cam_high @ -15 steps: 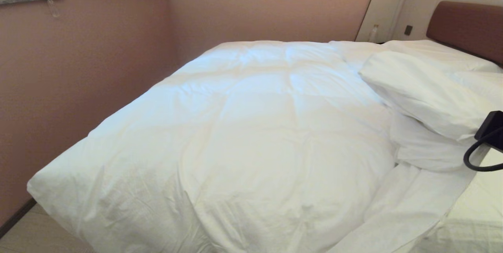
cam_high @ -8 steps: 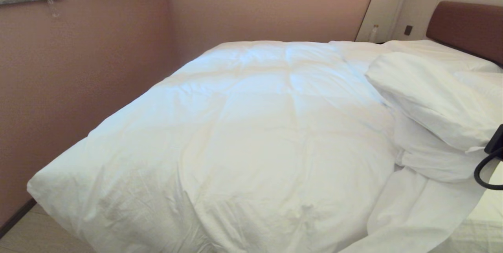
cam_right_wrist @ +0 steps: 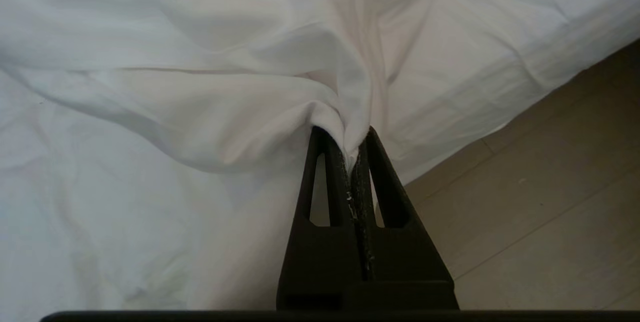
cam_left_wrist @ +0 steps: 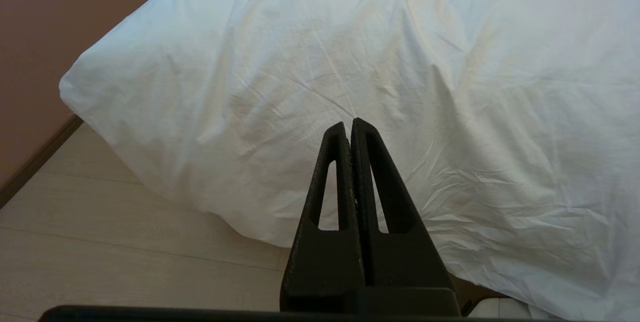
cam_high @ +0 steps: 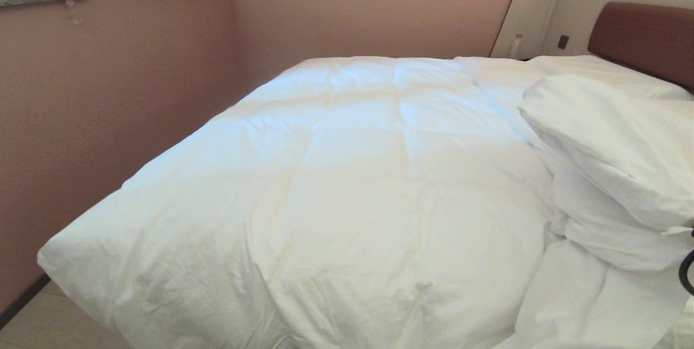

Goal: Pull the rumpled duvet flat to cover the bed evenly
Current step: Flatten the corners of the folded blanket

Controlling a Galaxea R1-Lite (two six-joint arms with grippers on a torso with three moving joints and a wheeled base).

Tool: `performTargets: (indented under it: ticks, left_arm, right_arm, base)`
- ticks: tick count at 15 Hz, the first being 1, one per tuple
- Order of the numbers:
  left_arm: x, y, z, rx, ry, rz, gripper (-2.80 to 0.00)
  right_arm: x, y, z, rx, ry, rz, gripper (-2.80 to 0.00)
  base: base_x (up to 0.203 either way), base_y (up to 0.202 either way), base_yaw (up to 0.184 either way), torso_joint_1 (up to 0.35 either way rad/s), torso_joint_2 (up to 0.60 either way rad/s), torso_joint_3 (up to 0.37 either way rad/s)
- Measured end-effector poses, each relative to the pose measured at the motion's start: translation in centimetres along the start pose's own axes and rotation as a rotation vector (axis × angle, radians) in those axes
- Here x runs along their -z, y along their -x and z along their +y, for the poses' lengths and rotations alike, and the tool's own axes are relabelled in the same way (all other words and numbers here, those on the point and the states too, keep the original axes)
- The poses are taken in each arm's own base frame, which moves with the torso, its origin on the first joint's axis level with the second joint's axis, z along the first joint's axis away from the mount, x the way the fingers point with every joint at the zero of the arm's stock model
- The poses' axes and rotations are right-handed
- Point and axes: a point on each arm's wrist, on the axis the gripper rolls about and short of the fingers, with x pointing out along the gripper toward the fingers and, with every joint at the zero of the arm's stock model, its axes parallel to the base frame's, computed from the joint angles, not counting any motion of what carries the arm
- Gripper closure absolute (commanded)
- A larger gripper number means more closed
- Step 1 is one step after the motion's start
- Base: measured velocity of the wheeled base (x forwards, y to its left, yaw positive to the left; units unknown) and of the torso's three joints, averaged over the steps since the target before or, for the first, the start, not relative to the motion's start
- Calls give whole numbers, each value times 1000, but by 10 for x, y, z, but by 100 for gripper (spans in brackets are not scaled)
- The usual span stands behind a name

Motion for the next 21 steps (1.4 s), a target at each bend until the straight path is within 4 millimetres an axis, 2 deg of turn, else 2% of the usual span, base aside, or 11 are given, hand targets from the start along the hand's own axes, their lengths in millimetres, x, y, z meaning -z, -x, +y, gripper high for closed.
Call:
performTargets:
  ticks: [5, 12, 16, 21]
  left_arm:
    - [0, 0, 0, 0, 0, 0, 0]
    - [0, 0, 0, 0, 0, 0, 0]
    - [0, 0, 0, 0, 0, 0, 0]
    - [0, 0, 0, 1, 0, 0, 0]
  right_arm:
    - [15, 14, -29, 87, -21, 3, 0]
    - [41, 44, -62, 162, -33, -21, 0]
    - [53, 60, -76, 208, -39, -43, 0]
    - [67, 69, -88, 295, -8, -73, 0]
  base:
    - [0, 0, 0, 0, 0, 0]
    - [0, 0, 0, 0, 0, 0]
    - [0, 0, 0, 0, 0, 0]
    - [0, 0, 0, 0, 0, 0]
